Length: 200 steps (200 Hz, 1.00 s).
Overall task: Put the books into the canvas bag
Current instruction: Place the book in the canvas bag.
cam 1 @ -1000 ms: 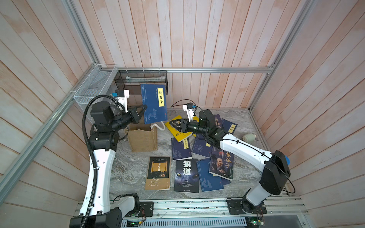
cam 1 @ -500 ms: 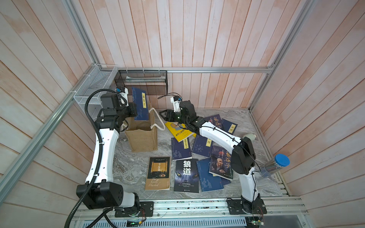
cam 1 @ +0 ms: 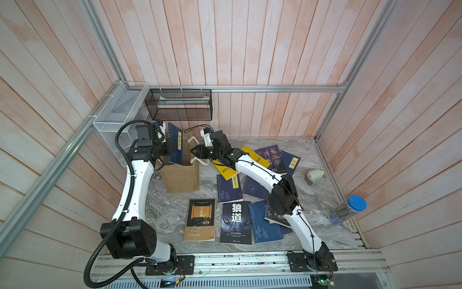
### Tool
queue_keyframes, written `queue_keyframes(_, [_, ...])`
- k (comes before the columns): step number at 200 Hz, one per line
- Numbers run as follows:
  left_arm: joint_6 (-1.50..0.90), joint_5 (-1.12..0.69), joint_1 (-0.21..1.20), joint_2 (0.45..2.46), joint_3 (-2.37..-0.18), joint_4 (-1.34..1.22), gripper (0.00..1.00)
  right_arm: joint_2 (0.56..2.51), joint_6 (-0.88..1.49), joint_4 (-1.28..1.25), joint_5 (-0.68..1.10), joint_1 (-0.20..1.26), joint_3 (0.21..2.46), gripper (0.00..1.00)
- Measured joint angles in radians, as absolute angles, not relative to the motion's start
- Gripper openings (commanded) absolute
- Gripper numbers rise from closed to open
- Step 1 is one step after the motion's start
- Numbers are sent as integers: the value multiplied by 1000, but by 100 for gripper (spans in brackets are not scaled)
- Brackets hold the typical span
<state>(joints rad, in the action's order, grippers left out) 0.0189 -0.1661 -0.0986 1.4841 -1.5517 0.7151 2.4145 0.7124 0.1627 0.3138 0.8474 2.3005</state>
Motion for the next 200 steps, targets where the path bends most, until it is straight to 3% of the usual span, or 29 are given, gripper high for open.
queue_keyframes(48, [35,-163,-72,1486,-1545,760,0,2335,743,74,269,858,2119,0])
queue_keyframes(129, [58,-154,-44,1499,-1514,818,0,2252,766,-40,217,878,1980,0])
queue_keyframes(200, [59,-237,-7,1753,-1582,890,0,2252,767,-51,221,878,1982,0])
